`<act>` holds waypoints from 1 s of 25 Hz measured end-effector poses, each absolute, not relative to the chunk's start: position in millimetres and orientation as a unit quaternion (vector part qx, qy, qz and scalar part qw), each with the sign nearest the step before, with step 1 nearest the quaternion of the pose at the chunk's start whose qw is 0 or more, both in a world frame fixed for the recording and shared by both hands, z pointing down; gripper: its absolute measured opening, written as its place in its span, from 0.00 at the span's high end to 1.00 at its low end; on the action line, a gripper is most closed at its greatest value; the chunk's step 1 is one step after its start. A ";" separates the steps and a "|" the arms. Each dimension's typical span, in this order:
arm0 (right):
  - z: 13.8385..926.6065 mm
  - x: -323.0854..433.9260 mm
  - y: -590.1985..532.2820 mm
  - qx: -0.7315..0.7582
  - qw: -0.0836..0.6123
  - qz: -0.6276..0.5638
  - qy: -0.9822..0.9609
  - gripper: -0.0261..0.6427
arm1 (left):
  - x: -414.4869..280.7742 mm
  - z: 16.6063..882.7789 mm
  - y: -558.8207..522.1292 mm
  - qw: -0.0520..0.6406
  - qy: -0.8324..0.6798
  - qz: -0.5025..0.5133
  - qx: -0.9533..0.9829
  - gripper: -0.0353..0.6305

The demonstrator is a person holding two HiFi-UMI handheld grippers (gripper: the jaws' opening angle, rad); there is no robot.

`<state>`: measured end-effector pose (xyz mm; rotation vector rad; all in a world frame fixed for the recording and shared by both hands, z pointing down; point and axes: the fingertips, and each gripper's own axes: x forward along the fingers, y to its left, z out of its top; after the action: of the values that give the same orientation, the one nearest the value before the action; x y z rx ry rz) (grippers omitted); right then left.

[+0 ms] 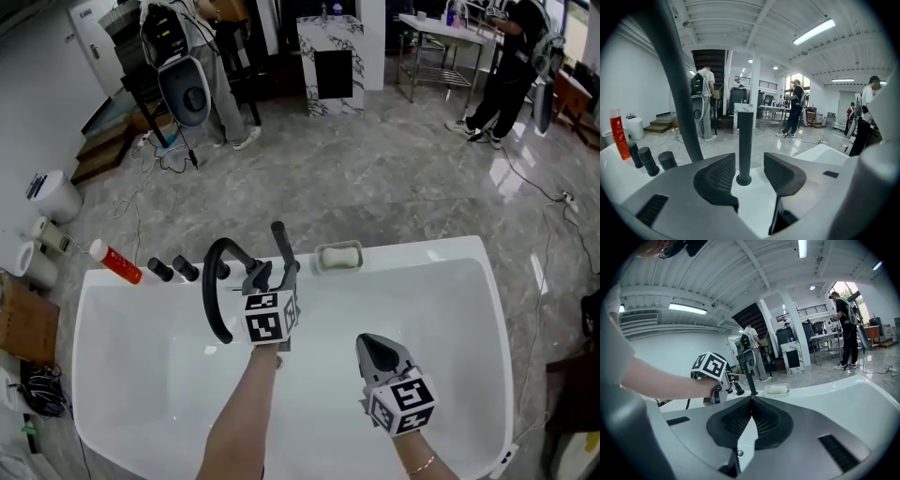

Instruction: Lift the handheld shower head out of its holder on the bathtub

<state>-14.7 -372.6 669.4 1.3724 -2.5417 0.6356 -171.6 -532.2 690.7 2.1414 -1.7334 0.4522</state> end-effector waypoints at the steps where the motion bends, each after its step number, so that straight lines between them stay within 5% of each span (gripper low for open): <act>1: 672.2 -16.5 -375.1 0.461 0.093 0.215 -0.856 0.95 | -174.2 694.0 -537.0 0.175 -0.612 0.162 0.754 0.66; 25: 708.4 -25.4 -389.0 0.459 0.104 0.240 -0.849 0.95 | -170.3 741.3 -604.2 0.179 -0.608 0.207 0.745 0.64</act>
<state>-25.4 -389.0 708.4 1.3546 -2.5032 0.7091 -170.3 -604.2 741.3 2.1068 -1.7198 0.5866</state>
